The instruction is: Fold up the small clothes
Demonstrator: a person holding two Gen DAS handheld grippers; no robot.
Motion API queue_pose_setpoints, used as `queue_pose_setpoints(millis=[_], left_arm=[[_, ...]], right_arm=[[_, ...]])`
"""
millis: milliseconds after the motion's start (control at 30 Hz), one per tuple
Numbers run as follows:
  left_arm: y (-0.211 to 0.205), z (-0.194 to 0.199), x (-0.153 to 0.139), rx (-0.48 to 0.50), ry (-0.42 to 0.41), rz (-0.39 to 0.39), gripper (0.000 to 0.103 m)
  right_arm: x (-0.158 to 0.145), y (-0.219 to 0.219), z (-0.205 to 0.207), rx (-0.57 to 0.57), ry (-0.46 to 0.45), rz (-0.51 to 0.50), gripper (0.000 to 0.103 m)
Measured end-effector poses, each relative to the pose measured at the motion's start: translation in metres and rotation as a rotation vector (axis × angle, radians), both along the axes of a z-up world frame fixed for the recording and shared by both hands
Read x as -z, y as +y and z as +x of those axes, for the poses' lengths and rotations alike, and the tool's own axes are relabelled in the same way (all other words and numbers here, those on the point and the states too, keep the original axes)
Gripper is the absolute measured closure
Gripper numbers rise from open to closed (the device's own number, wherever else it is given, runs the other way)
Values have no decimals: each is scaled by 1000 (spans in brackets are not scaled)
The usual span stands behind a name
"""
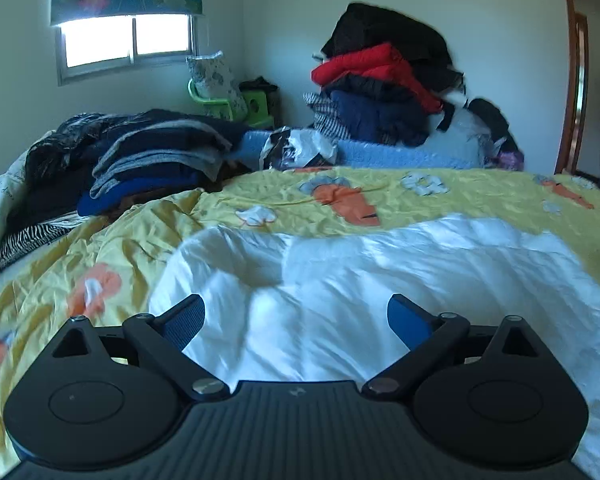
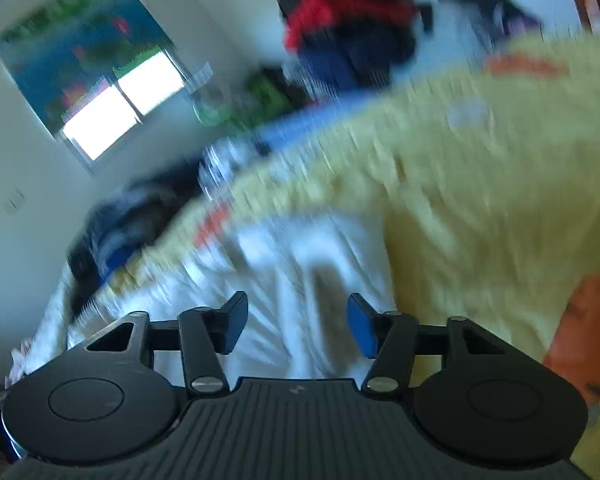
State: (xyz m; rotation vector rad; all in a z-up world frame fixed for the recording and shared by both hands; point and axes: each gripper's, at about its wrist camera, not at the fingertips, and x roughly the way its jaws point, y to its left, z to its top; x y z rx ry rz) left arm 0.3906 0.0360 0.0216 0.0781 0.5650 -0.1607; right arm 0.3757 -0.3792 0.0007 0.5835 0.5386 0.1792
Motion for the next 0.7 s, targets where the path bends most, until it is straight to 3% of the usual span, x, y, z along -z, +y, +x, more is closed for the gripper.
queue_pose_setpoints(millis=[167, 300, 400, 533, 700], left_arm=[[12, 80, 27, -86, 178, 55, 4], [27, 112, 62, -178, 290, 74, 1], [33, 109, 71, -179, 279, 40, 0], [39, 107, 81, -185, 237, -2, 0], [33, 108, 81, -209, 190, 33, 0]], right_arm=[[-3, 45, 32, -195, 37, -21, 42], [28, 59, 61, -171, 145, -79, 43], [51, 56, 66, -181, 180, -36, 46], [58, 57, 65, -195, 180, -25, 47], [61, 57, 66, -198, 165, -24, 49]])
